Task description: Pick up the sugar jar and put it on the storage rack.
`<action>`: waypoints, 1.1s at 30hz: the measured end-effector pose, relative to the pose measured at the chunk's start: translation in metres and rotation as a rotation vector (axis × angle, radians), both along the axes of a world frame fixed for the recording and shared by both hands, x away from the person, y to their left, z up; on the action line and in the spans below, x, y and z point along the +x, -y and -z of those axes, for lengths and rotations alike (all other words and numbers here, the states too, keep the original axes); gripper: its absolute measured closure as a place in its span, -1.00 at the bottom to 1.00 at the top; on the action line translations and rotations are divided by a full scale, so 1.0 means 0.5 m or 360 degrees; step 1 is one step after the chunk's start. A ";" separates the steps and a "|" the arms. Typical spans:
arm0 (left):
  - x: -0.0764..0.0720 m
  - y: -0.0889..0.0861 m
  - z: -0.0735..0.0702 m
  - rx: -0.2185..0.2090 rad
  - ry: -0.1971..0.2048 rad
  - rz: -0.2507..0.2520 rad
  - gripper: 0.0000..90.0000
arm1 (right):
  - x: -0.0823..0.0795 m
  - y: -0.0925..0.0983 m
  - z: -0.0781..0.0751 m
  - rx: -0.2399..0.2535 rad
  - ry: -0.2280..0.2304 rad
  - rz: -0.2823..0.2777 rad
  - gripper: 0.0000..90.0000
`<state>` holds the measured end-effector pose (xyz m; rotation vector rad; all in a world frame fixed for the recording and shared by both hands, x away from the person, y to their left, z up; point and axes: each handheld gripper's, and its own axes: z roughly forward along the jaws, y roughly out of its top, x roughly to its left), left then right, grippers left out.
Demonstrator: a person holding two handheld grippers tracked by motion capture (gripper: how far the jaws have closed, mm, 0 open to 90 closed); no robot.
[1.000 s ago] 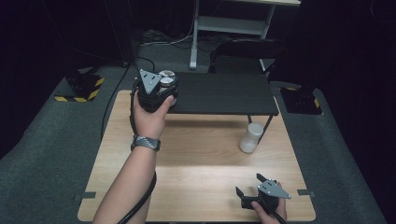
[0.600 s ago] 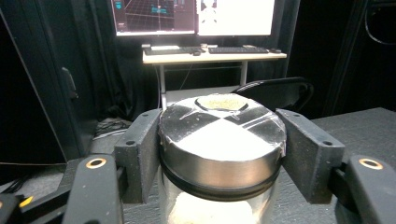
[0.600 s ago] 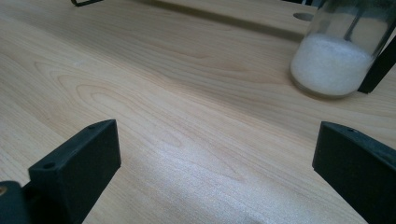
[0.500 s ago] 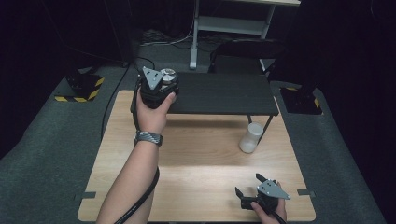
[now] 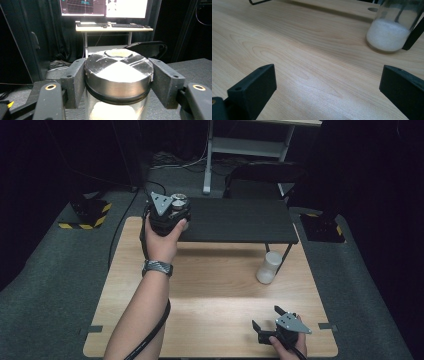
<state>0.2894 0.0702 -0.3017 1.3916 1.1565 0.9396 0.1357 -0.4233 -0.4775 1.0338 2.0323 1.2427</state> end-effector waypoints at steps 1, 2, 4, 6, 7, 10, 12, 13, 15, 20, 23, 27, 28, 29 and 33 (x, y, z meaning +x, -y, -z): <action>0.000 0.000 -0.001 0.0002 -0.0003 0.0002 -0.24 | 0.000 0.000 0.000 0.0000 0.0001 0.0000 -0.99; 0.001 0.000 -0.002 0.0003 -0.0004 0.0002 -0.24 | 0.000 0.000 0.000 0.0000 0.0001 0.0002 -0.99; 0.001 0.000 -0.003 -0.0001 -0.0007 0.0001 -0.24 | 0.000 0.000 0.000 0.0003 -0.0001 0.0003 -0.99; 0.001 0.000 -0.005 0.0001 -0.0015 0.0002 -0.25 | 0.001 0.002 0.000 0.0010 -0.0005 0.0004 -0.99; 0.003 0.000 -0.008 0.0000 -0.0032 0.0002 -0.30 | 0.001 0.002 0.000 0.0011 -0.0006 0.0003 -0.99; -0.003 0.009 -0.007 -0.0002 -0.0016 -0.0049 -0.57 | 0.001 0.002 0.000 0.0010 -0.0008 0.0002 -0.99; -0.006 0.013 -0.007 -0.0008 -0.0011 -0.0061 -0.96 | 0.001 0.003 0.000 0.0012 -0.0005 0.0000 -0.99; -0.008 0.014 -0.007 -0.0006 -0.0009 -0.0061 -0.96 | 0.001 0.003 0.000 0.0014 -0.0004 0.0002 -0.99; -0.015 0.007 -0.006 -0.0004 0.0006 -0.0025 -1.00 | 0.000 0.004 0.001 0.0016 0.0000 0.0000 -0.99; -0.031 -0.014 -0.013 0.0001 -0.0008 0.0021 -1.00 | 0.000 0.004 0.001 0.0021 -0.0002 0.0003 -0.99; -0.041 -0.027 -0.012 -0.0004 0.0013 0.0048 -1.00 | -0.001 0.003 0.001 0.0013 0.0001 0.0002 -0.99; -0.062 -0.043 -0.014 -0.0046 0.0002 0.0066 -1.00 | -0.002 0.001 0.001 0.0004 0.0007 0.0000 -0.99; -0.075 -0.050 -0.013 -0.0008 0.0020 0.0077 -1.00 | -0.003 0.002 0.001 0.0003 0.0007 -0.0004 -0.99; -0.080 -0.055 -0.013 -0.0001 0.0028 0.0083 -1.00 | -0.003 0.002 0.001 0.0004 0.0008 -0.0006 -0.99; -0.098 -0.068 -0.009 -0.0025 0.0042 0.0086 -1.00 | -0.003 0.001 0.001 -0.0004 0.0008 -0.0007 -0.99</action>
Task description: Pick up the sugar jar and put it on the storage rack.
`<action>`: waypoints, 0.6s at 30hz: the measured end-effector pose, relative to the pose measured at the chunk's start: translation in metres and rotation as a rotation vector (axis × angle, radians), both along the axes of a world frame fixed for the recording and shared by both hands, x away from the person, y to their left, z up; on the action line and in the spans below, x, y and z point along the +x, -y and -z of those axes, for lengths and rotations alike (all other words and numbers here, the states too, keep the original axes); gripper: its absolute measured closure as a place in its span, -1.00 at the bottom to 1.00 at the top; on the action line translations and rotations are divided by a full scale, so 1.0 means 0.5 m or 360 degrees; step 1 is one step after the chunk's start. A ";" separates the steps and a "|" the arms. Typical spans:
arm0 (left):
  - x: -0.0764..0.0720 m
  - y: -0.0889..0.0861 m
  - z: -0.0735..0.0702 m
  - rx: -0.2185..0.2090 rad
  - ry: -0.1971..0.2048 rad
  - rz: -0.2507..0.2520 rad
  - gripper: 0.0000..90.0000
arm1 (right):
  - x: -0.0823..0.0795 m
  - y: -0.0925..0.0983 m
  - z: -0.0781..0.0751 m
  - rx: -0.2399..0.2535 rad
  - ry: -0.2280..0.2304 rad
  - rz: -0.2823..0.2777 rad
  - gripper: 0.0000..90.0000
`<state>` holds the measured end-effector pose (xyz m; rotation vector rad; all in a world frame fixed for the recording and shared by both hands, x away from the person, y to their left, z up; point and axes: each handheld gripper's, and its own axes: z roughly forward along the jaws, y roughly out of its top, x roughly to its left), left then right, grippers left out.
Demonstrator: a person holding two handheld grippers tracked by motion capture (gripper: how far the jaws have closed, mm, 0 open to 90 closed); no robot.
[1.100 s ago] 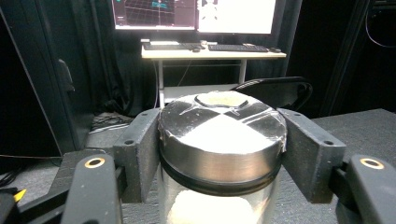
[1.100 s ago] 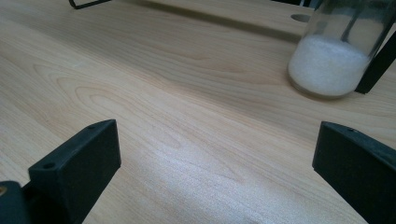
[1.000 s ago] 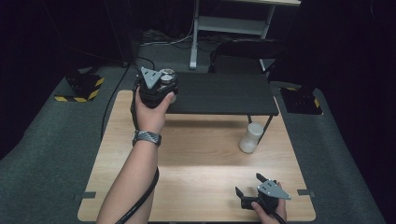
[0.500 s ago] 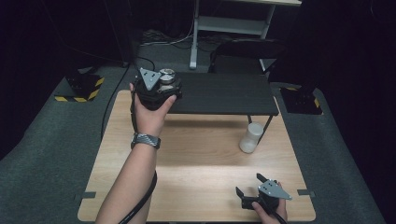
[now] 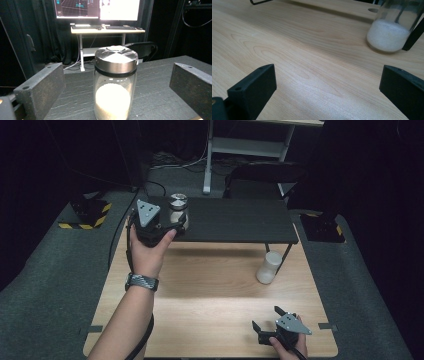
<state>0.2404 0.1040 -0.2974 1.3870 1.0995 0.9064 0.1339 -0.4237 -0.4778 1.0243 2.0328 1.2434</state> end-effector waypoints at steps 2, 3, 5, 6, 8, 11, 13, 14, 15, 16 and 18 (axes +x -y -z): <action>-0.010 -0.007 0.003 0.0000 0.0001 0.0016 -1.00 | 0.000 -0.001 0.000 -0.0006 0.0002 -0.0001 -0.99; -0.017 -0.012 0.005 0.0013 -0.0002 0.0035 -1.00 | 0.000 -0.001 0.000 -0.0009 0.0004 -0.0003 -0.99; -0.021 -0.014 0.006 0.0018 -0.0006 0.0037 -1.00 | 0.000 0.001 0.000 -0.0007 0.0003 -0.0011 -0.99; -0.027 -0.014 0.007 0.0016 -0.0006 0.0031 -1.00 | 0.000 0.001 0.000 -0.0007 0.0003 -0.0011 -0.99; -0.037 -0.018 0.011 0.0013 0.0000 0.0048 -1.00 | 0.001 0.001 0.000 -0.0003 0.0000 -0.0009 -0.99; -0.058 -0.018 0.018 0.0004 0.0021 0.0056 -1.00 | 0.001 0.001 -0.001 -0.0013 0.0002 -0.0016 -0.99; -0.069 -0.018 0.021 0.0010 0.0033 0.0068 -1.00 | 0.000 0.000 -0.001 -0.0015 0.0003 -0.0020 -0.99; -0.069 -0.018 0.021 0.0010 0.0033 0.0068 -1.00 | 0.000 0.000 -0.001 -0.0015 0.0003 -0.0020 -0.99; -0.073 -0.018 0.022 0.0004 0.0034 0.0074 -1.00 | 0.000 0.000 -0.001 -0.0015 0.0004 -0.0021 -0.99; -0.083 -0.016 0.024 0.0022 0.0045 0.0080 -1.00 | 0.000 0.001 -0.001 -0.0013 0.0004 -0.0021 -0.99; -0.091 -0.017 0.028 0.0025 0.0046 0.0095 -1.00 | 0.000 0.001 -0.001 -0.0011 0.0003 -0.0019 -0.99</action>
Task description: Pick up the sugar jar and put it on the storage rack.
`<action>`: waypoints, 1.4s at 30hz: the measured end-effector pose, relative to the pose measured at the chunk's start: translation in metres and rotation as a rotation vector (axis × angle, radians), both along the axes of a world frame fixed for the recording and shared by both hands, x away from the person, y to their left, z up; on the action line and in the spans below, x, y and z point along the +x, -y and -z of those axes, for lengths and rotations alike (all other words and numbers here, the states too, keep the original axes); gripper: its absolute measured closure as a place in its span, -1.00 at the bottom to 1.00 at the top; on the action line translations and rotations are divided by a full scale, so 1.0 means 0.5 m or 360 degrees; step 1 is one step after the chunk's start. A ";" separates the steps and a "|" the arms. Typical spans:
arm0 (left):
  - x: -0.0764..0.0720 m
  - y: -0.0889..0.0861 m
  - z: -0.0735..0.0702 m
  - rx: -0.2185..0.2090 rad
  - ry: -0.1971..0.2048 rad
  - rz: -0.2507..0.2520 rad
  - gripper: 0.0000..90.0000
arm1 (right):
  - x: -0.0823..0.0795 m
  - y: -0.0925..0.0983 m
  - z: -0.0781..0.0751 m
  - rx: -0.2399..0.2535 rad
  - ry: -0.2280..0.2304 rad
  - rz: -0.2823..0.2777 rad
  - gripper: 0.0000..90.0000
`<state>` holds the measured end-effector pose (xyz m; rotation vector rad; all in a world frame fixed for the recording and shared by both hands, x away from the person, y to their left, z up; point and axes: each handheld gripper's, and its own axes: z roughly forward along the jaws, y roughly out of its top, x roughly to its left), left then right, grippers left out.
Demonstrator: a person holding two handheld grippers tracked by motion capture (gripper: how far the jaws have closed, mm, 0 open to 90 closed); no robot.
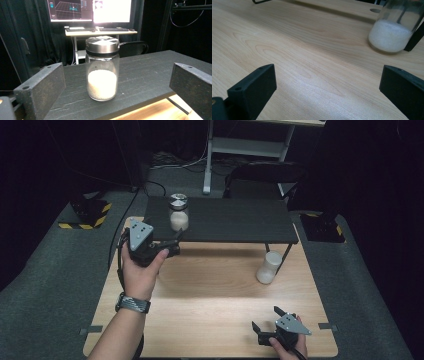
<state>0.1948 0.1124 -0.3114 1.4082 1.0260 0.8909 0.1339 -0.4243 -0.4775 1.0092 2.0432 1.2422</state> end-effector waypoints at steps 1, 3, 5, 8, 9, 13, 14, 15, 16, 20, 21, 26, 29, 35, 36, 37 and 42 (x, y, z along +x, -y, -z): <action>-0.005 0.004 0.001 0.0023 -0.0004 -0.0013 -1.00 | 0.000 0.000 0.000 0.0000 -0.0001 0.0001 -0.99; -0.013 0.008 0.004 0.0036 -0.0003 -0.0027 -1.00 | 0.000 -0.001 -0.001 -0.0003 -0.0004 0.0000 -0.99; -0.015 0.007 0.006 0.0031 -0.0005 -0.0026 -1.00 | 0.000 -0.001 -0.001 -0.0005 -0.0004 -0.0002 -0.99; -0.024 0.004 0.016 0.0020 -0.0005 -0.0020 -1.00 | 0.000 -0.003 -0.001 -0.0012 -0.0001 -0.0002 -0.99; -0.030 0.000 0.025 0.0019 -0.0007 -0.0014 -1.00 | 0.000 -0.003 -0.001 -0.0012 0.0000 -0.0003 -0.99; -0.047 -0.007 0.046 0.0019 0.0005 -0.0004 -1.00 | 0.000 -0.003 -0.001 -0.0011 -0.0003 -0.0003 -0.99; -0.051 -0.007 0.050 0.0030 0.0005 -0.0004 -1.00 | 0.000 -0.003 -0.001 -0.0011 -0.0004 -0.0004 -0.99; -0.055 -0.009 0.056 0.0034 0.0005 0.0001 -1.00 | 0.000 -0.003 -0.001 -0.0012 -0.0004 -0.0004 -0.99; -0.055 -0.009 0.056 0.0034 0.0005 0.0001 -1.00 | 0.000 -0.003 -0.002 -0.0015 -0.0003 -0.0004 -0.99; -0.076 -0.020 0.086 0.0020 -0.0004 0.0012 -1.00 | 0.000 -0.004 -0.002 -0.0025 0.0002 -0.0008 -0.99; -0.076 -0.020 0.086 0.0020 -0.0004 0.0012 -1.00 | 0.000 -0.004 -0.002 -0.0025 0.0002 -0.0008 -0.99; -0.097 -0.032 0.112 -0.0007 0.0009 0.0035 -1.00 | 0.000 -0.005 -0.002 -0.0028 0.0002 -0.0008 -0.99; -0.108 -0.037 0.126 -0.0029 0.0008 0.0049 -1.00 | 0.001 -0.005 -0.002 -0.0028 -0.0001 -0.0008 -0.99; -0.133 -0.042 0.163 -0.0042 -0.0022 0.0072 -1.00 | 0.000 -0.006 -0.003 -0.0035 0.0001 -0.0011 -0.99; -0.136 -0.043 0.169 -0.0040 -0.0033 0.0077 -1.00 | 0.000 -0.006 -0.003 -0.0035 0.0001 -0.0010 -0.99; -0.140 -0.044 0.176 -0.0036 -0.0041 0.0079 -1.00 | 0.000 -0.006 -0.003 -0.0036 0.0002 -0.0009 -0.99; -0.154 -0.053 0.205 -0.0056 -0.0077 0.0096 -1.00 | 0.000 -0.007 -0.003 -0.0037 0.0002 -0.0009 -0.99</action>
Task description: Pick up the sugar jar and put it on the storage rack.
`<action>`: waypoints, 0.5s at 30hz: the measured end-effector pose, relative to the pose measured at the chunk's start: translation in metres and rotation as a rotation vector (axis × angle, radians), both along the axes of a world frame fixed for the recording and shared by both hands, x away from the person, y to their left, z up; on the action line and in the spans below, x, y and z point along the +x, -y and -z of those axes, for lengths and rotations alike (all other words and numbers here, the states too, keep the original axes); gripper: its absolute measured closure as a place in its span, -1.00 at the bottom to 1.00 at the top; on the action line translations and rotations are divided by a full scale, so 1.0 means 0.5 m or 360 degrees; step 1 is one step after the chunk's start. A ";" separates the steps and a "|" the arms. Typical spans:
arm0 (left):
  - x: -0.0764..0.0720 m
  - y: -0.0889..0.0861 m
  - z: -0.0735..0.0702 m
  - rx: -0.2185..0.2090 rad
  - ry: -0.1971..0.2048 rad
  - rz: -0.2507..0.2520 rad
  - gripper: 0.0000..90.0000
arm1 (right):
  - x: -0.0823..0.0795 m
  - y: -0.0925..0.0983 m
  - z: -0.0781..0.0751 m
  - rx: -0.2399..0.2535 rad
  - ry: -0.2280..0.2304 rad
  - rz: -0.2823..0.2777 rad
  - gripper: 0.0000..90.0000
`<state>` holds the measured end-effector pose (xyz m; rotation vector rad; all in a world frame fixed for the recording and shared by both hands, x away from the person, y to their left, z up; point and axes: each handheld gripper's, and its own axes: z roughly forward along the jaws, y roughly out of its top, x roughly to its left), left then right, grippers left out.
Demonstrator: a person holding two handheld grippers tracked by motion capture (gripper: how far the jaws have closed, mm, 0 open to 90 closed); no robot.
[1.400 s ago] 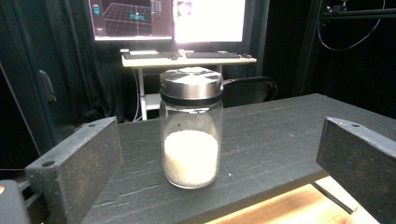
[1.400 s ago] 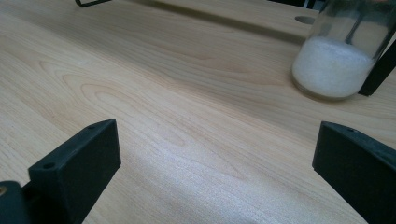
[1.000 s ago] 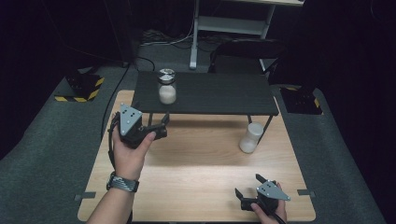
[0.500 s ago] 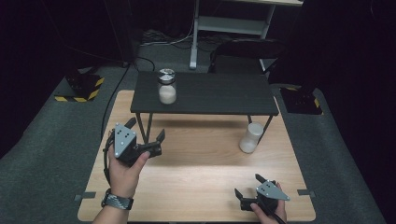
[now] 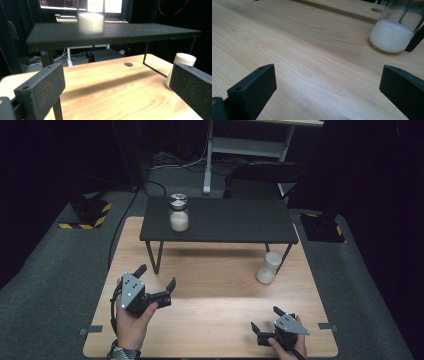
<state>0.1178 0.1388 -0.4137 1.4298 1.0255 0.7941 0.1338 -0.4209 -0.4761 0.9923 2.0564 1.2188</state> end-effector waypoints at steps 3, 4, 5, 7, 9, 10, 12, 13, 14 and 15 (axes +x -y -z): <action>-0.010 -0.006 0.021 0.0011 -0.0023 0.0017 -1.00 | -0.001 -0.001 0.000 -0.0008 0.0006 -0.0003 -0.99; -0.012 -0.008 0.027 0.0013 -0.0030 0.0018 -1.00 | -0.001 -0.002 0.000 -0.0010 0.0007 -0.0004 -0.99; -0.013 -0.009 0.034 0.0015 -0.0041 0.0025 -1.00 | -0.001 -0.002 0.000 -0.0011 0.0007 -0.0005 -0.99; -0.014 -0.010 0.045 0.0024 -0.0079 0.0031 -1.00 | -0.001 -0.002 0.000 -0.0010 0.0007 -0.0003 -0.99; -0.016 -0.014 0.059 0.0014 -0.0113 0.0038 -1.00 | -0.002 -0.002 0.000 -0.0014 0.0010 -0.0002 -0.99; -0.016 -0.014 0.059 0.0014 -0.0113 0.0038 -1.00 | -0.002 -0.002 0.000 -0.0014 0.0010 -0.0002 -0.99; -0.019 -0.014 0.071 0.0021 -0.0142 0.0038 -1.00 | -0.002 -0.003 0.000 -0.0020 0.0011 -0.0006 -0.99; -0.021 -0.013 0.075 0.0029 -0.0153 0.0041 -1.00 | -0.002 -0.003 0.000 -0.0020 0.0011 -0.0006 -0.99; -0.023 -0.013 0.082 0.0048 -0.0174 0.0048 -1.00 | -0.001 -0.003 0.000 -0.0020 0.0010 -0.0005 -0.99; -0.026 -0.013 0.093 0.0054 -0.0213 0.0055 -1.00 | 0.000 -0.003 -0.001 -0.0016 0.0005 -0.0005 -0.99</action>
